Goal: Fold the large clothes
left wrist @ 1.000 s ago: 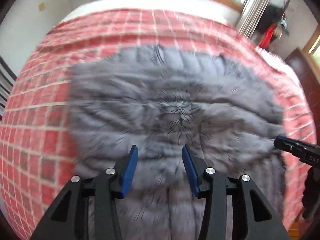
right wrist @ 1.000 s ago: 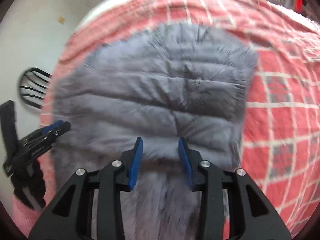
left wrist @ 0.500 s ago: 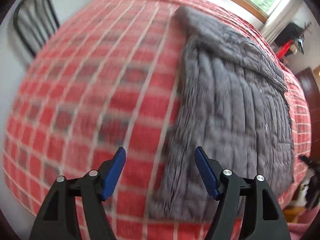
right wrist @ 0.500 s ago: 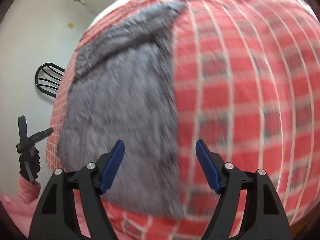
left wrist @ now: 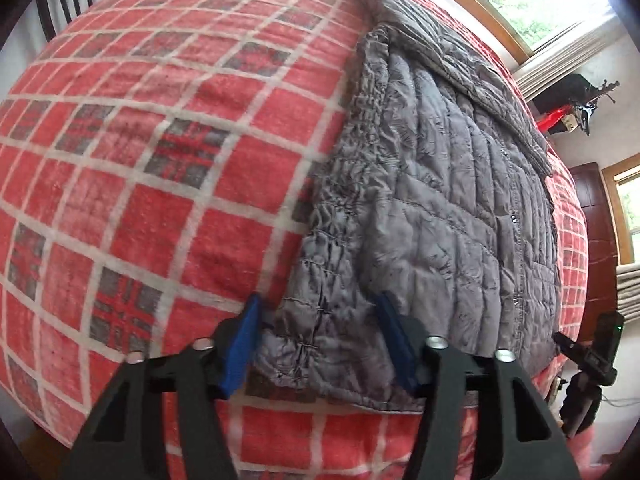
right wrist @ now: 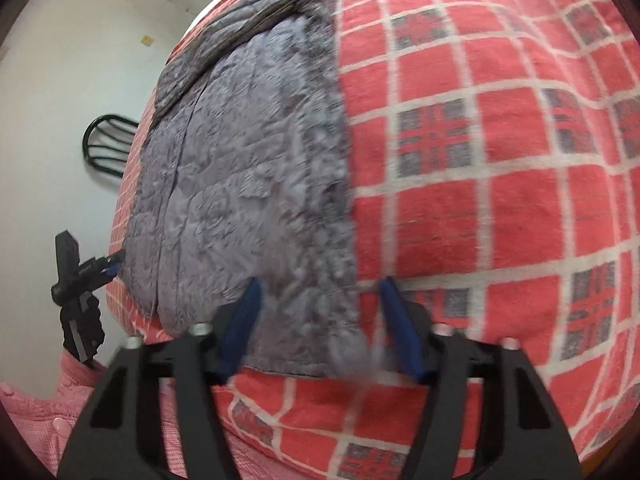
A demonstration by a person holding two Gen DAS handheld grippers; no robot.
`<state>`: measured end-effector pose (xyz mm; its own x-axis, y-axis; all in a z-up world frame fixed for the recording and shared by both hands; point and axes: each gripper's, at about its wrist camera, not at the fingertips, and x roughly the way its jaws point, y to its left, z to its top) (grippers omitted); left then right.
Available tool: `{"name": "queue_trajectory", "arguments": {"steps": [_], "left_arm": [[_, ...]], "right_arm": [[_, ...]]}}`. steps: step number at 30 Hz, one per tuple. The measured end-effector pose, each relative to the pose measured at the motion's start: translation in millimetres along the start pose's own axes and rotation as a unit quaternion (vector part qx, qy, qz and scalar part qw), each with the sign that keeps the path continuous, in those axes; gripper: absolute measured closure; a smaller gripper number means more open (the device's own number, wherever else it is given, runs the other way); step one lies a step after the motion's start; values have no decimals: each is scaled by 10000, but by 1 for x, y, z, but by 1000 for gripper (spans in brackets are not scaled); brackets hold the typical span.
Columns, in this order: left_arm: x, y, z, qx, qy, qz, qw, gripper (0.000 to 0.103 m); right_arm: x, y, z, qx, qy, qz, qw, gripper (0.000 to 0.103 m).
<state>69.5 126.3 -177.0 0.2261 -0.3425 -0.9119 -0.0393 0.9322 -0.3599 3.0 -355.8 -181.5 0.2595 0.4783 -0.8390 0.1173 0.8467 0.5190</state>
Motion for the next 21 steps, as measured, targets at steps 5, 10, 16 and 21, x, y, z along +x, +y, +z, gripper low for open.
{"name": "queue_trajectory", "arguments": {"steps": [5,10,16,21], "left_arm": [[-1,-5,-6,-22,-101,-60,9999,90],[-25,-13,-15,17,-483,-148,9987,93],[-44,-15,-35,176,-458,-190,9986,93],[-3,2,-40,-17,-43,16,10000,93]], "right_arm": [[2,14,-1,-188,118,81,9997,89],[-19,13,-4,-123,-52,433,9990,92],[-37,7,-21,-126,19,543,9984,93],[-6,-19,-26,379,347,472,9976,93]]}}
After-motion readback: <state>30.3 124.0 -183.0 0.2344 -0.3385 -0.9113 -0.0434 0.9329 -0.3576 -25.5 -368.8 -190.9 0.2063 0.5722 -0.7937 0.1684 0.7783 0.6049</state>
